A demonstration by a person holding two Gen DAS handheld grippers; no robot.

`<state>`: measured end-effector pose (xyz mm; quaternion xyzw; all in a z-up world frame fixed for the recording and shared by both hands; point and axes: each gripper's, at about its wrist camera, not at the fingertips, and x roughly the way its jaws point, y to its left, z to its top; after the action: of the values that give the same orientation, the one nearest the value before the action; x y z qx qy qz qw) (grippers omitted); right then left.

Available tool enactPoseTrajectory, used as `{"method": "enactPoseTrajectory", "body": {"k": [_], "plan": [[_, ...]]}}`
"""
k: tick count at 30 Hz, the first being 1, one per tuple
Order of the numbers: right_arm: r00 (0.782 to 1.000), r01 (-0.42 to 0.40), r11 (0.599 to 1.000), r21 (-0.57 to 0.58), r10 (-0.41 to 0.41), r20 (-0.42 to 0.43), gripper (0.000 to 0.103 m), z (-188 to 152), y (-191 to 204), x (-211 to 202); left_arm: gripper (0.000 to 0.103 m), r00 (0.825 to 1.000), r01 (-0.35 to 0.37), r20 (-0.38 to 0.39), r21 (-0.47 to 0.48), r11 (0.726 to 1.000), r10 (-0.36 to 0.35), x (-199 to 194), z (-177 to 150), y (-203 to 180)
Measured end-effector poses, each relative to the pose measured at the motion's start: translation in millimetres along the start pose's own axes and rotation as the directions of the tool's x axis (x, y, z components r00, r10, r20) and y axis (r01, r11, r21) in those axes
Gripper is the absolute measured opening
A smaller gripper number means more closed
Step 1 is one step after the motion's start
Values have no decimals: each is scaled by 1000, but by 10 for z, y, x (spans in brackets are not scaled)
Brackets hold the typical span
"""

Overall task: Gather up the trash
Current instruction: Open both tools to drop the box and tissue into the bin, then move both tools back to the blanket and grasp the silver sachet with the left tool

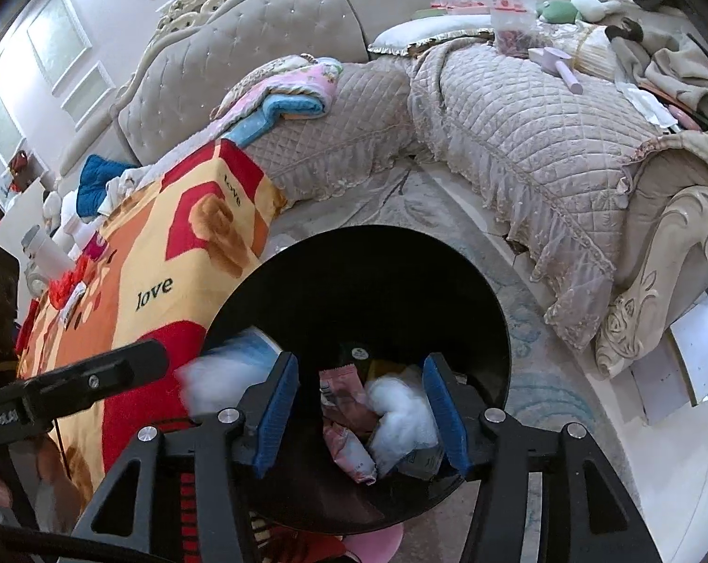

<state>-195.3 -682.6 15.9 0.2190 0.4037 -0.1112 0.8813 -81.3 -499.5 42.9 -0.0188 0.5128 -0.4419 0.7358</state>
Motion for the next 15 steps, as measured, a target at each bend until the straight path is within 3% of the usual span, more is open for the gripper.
{"method": "enactPoseTrajectory", "body": {"k": [7, 15], "plan": [[1000, -16, 999, -32, 15, -23, 54, -7, 193, 43, 55, 997, -76, 30, -25, 997, 77, -243, -67, 170], [997, -61, 989, -135, 53, -63, 54, -27, 749, 201, 55, 974, -210, 63, -115, 971, 218, -689, -222, 783]]}}
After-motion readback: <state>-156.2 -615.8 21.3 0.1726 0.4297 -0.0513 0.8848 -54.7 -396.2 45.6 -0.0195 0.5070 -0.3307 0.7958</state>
